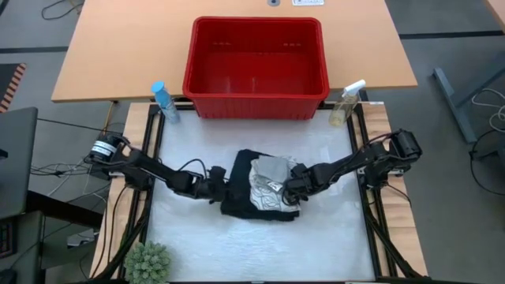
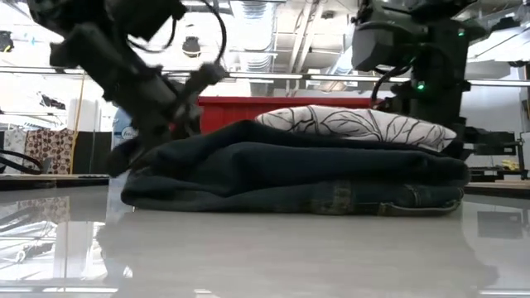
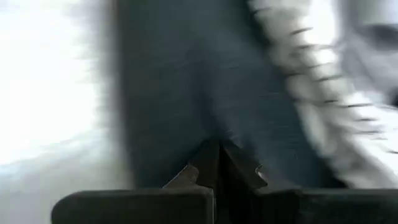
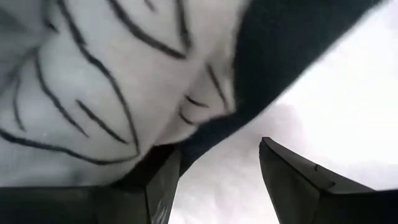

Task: Fold laundry
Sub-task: Put the stacked clothes into the red bin

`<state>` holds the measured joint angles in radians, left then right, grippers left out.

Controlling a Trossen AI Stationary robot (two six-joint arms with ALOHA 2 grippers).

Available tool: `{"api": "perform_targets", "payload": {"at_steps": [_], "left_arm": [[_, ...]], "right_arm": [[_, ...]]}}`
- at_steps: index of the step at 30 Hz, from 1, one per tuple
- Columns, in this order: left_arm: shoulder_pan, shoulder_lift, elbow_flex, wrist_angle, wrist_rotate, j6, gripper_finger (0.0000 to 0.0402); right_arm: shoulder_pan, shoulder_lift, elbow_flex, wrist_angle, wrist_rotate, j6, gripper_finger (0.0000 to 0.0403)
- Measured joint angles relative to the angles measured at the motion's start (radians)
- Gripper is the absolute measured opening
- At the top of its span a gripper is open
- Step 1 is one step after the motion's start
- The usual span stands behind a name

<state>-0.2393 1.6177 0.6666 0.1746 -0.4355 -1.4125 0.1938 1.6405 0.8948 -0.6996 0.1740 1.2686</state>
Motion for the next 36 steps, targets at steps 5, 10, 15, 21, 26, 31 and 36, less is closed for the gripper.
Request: {"api": "perform_targets", "payload": {"at_steps": [5, 10, 15, 21, 26, 31, 36], "left_arm": [[0.019, -0.134, 0.004, -0.003, 0.012, 0.1, 0.003], [0.041, -0.239, 0.004, -0.167, 0.062, 0.188, 0.0095], [0.083, -0.303, 0.003, -0.41, 0.13, 0.196, 0.0172], [0.186, -0.264, 0.003, -0.402, 0.28, 0.22, 0.0255], [0.245, -0.164, 0.003, -0.254, 0.387, 0.22, 0.0279], [0.252, -0.133, 0.004, -0.265, 0.395, 0.228, 0.0281], [0.252, -0.155, 0.004, -0.382, 0.413, 0.246, 0.0281]], "right_arm": [[-0.027, 0.0, 0.0, 0.005, 0.004, -0.054, 0.0244], [-0.039, 0.0, 0.0, 0.013, 0.009, -0.07, 0.0244], [-0.038, 0.0, 0.0, 0.014, 0.009, -0.067, 0.0244], [-0.04, 0.001, 0.0, 0.039, 0.007, -0.07, 0.0244], [-0.04, 0.001, 0.0, 0.064, -0.009, -0.072, 0.0244], [-0.04, 0.001, 0.0, 0.064, -0.014, -0.073, 0.0244], [-0.04, 0.001, 0.0, 0.066, -0.016, -0.073, 0.0244]]}}
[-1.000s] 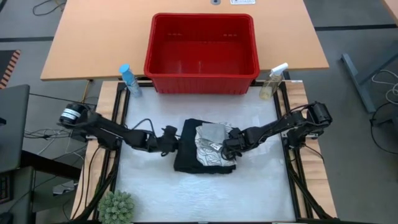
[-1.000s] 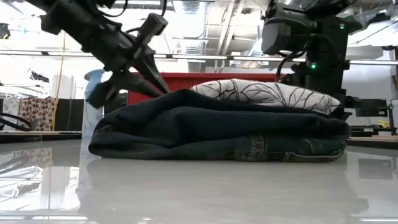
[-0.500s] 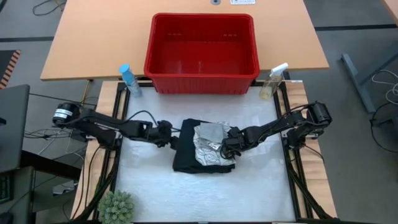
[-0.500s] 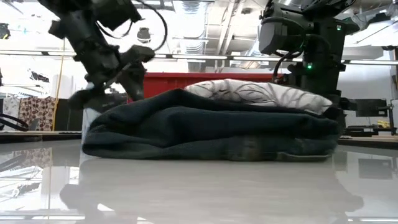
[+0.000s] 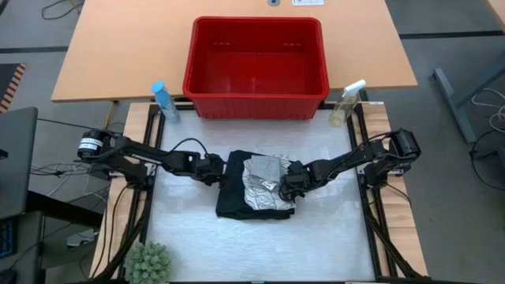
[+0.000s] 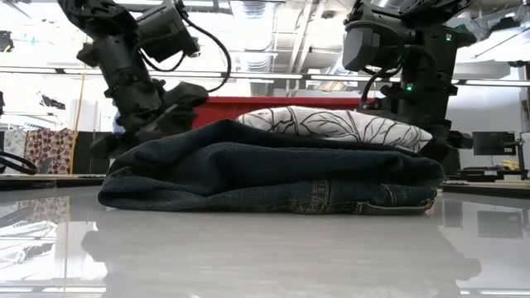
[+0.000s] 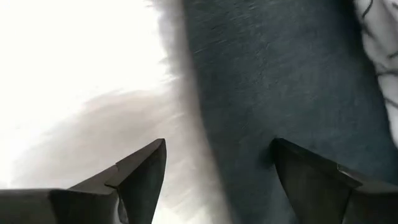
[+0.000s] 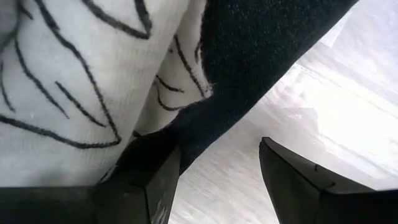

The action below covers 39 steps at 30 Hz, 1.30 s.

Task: Fold laundry
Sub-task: Put the stacked clothes into the red bin

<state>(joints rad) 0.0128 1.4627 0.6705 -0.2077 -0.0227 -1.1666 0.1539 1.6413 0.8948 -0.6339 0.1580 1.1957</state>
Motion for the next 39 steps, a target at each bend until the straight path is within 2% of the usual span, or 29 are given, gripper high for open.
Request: {"api": "perform_targets", "payload": {"at_steps": [2, 4, 9, 15, 19, 25, 34, 39], "left_arm": [[0.0, -0.03, 0.0, -0.038, -0.02, 0.002, 0.0281], [0.001, -0.037, -0.009, -0.006, -0.026, 0.004, 0.0281], [0.007, -0.038, -0.099, 0.221, 0.003, -0.066, 0.0281], [0.006, -0.042, -0.251, 0.414, -0.016, -0.218, 0.0281], [0.006, -0.04, -0.295, 0.553, -0.038, -0.254, 0.0281], [0.016, -0.038, -0.293, 0.565, -0.034, -0.207, 0.0281], [0.027, -0.027, -0.294, 0.611, -0.02, -0.177, 0.0276], [0.023, 0.023, -0.293, 0.652, -0.023, -0.22, 0.0244]], "right_arm": [[0.0, 0.0, 0.0, 0.002, 0.0, 0.0, 0.0244], [0.0, 0.0, 0.0, 0.007, -0.001, -0.001, 0.0244], [0.0, 0.0, 0.0, 0.012, -0.003, -0.01, 0.0244], [-0.002, 0.0, 0.0, 0.02, -0.006, -0.027, 0.0244], [-0.007, 0.0, 0.0, 0.025, -0.008, -0.032, 0.0244], [-0.024, 0.0, 0.0, 0.09, -0.036, -0.127, 0.0244], [-0.046, 0.0, 0.0, 0.123, -0.045, -0.182, 0.0244], [-0.053, -0.015, 0.0, 0.099, -0.044, -0.101, 0.0244]]}}
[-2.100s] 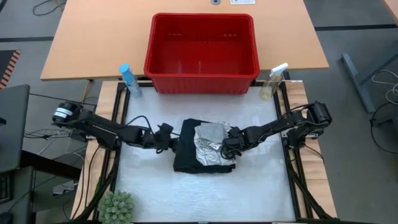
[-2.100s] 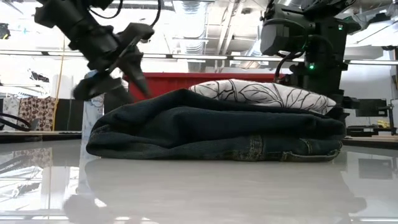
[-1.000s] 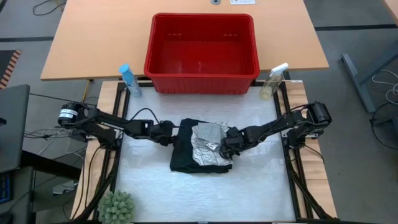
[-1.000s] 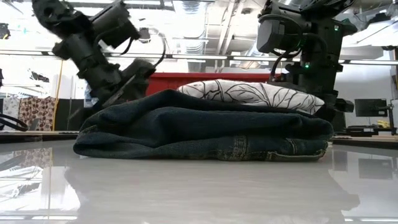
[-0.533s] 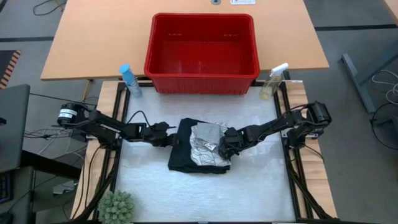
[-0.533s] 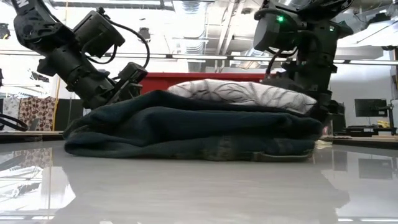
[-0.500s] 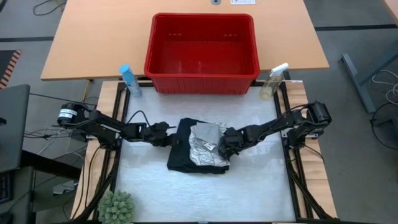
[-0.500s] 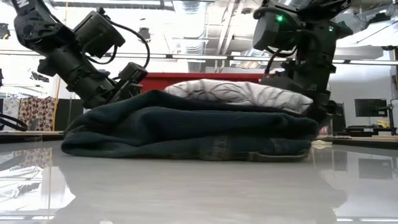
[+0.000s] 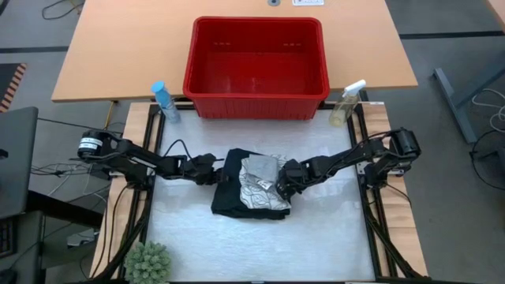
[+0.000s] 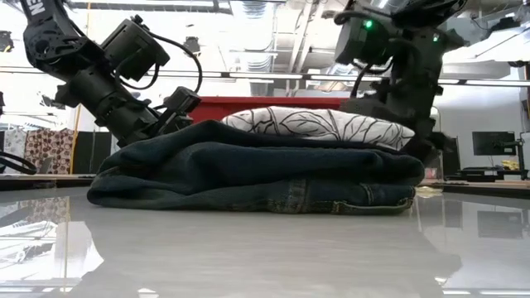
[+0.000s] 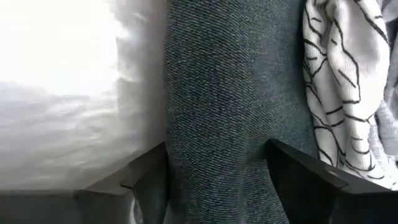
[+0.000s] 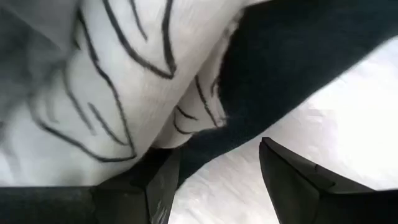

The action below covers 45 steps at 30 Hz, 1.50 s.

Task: Fold laundry
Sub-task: Put the stacked clothes into the red bin

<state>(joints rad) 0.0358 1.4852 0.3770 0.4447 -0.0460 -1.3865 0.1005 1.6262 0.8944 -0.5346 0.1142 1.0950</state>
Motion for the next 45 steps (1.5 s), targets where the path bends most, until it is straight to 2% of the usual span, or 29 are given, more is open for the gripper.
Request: {"api": "perform_targets", "payload": {"at_steps": [4, 9, 13, 16, 18, 20, 22, 25, 28, 31, 35, 39, 43, 45], "left_arm": [[-0.002, 0.02, 0.002, 0.004, -0.014, -0.006, 0.0222], [-0.002, 0.02, 0.003, -0.001, -0.014, -0.01, 0.0218], [-0.01, 0.021, 0.003, -0.001, -0.011, -0.013, 0.0218], [-0.01, 0.021, 0.003, -0.001, -0.013, -0.02, 0.0218], [-0.01, 0.021, 0.003, -0.001, -0.015, -0.021, 0.0218], [-0.011, 0.021, 0.003, 0.0, -0.022, -0.015, 0.0218], [-0.01, 0.021, 0.002, 0.0, -0.03, -0.015, 0.0218], [-0.007, 0.021, 0.002, 0.0, -0.025, -0.023, 0.0218], [-0.007, 0.021, 0.002, 0.001, -0.021, -0.034, 0.0218], [-0.007, 0.022, 0.001, 0.012, -0.022, -0.032, 0.0218], [0.002, 0.022, 0.001, 0.018, -0.005, -0.032, 0.0219], [0.003, 0.022, 0.001, 0.026, -0.004, -0.029, 0.0226], [0.003, 0.022, 0.0, 0.035, -0.003, -0.031, 0.0233], [0.003, 0.022, 0.0, 0.036, -0.004, -0.032, 0.0234]], "right_arm": [[0.01, -0.068, 0.0, -0.034, 0.005, 0.118, 0.0244], [0.041, -0.134, -0.003, -0.039, 0.028, 0.337, 0.0244], [0.113, -0.163, -0.088, 0.032, 0.07, 0.516, 0.0244], [0.191, -0.24, -0.164, 0.129, 0.165, 0.632, 0.0244], [0.258, -0.309, -0.221, 0.184, 0.283, 0.705, 0.0244], [0.316, -0.375, -0.279, 0.285, 0.45, 0.714, 0.0244], [0.334, -0.428, -0.347, 0.348, 0.535, 0.772, 0.0244], [0.342, -0.435, -0.454, 0.42, 0.545, 0.863, 0.0244], [0.353, -0.421, -0.509, 0.561, 0.556, 0.864, 0.0244], [0.348, -0.381, -0.541, 0.662, 0.52, 0.805, 0.0244], [0.33, -0.324, -0.542, 0.767, 0.506, 0.758, 0.0244], [0.291, -0.259, -0.546, 0.834, 0.439, 0.756, 0.0248], [0.256, -0.205, -0.541, 0.851, 0.343, 0.756, 0.0265], [0.248, -0.184, -0.54, 0.918, 0.325, 0.754, 0.0275]]}}
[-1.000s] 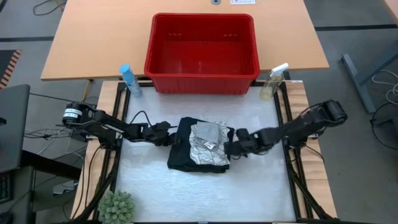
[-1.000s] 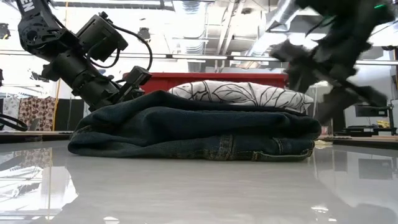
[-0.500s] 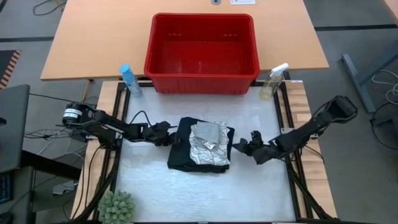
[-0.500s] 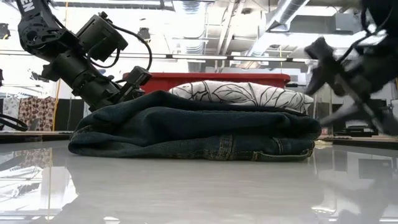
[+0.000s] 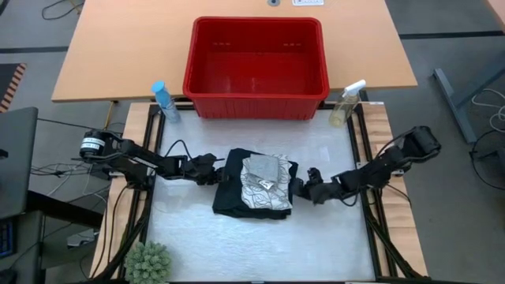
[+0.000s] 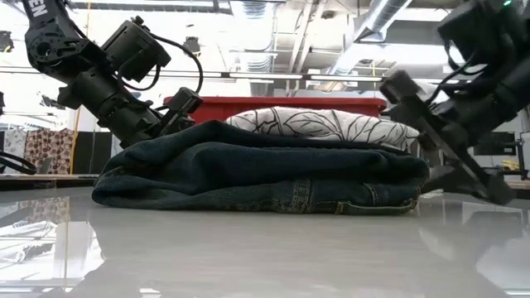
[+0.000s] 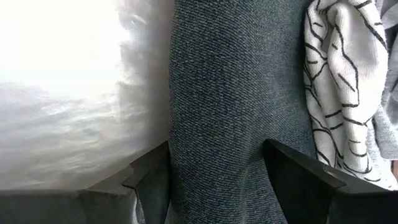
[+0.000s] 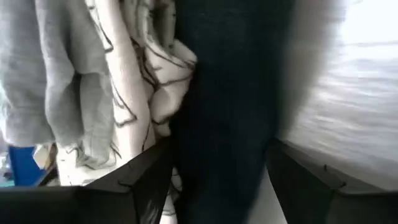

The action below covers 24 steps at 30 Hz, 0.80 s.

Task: Fold laundry
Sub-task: Put the stacked clothes into the red bin

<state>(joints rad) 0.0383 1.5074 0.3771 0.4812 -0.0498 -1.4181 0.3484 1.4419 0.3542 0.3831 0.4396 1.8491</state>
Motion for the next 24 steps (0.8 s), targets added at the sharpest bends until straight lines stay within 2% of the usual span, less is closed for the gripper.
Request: {"api": "perform_targets", "payload": {"at_steps": [7, 15, 20, 24], "left_arm": [[0.0, 0.0, 0.0, 0.001, 0.0, -0.001, 0.0235], [0.0, 0.0, 0.0, 0.001, 0.0, -0.003, 0.0235], [0.0, 0.0, 0.0, 0.003, 0.002, 0.006, 0.0228], [0.0, 0.0, 0.0, 0.002, 0.016, 0.007, 0.0208]], "right_arm": [[-0.071, 0.098, 0.035, 0.05, -0.102, -0.053, 0.0305], [-0.177, 0.193, 0.151, 0.009, -0.215, -0.24, 0.0306], [-0.216, 0.254, 0.225, -0.061, -0.295, -0.291, 0.0283], [-0.235, 0.305, 0.264, -0.056, -0.335, -0.317, 0.0235]]}}
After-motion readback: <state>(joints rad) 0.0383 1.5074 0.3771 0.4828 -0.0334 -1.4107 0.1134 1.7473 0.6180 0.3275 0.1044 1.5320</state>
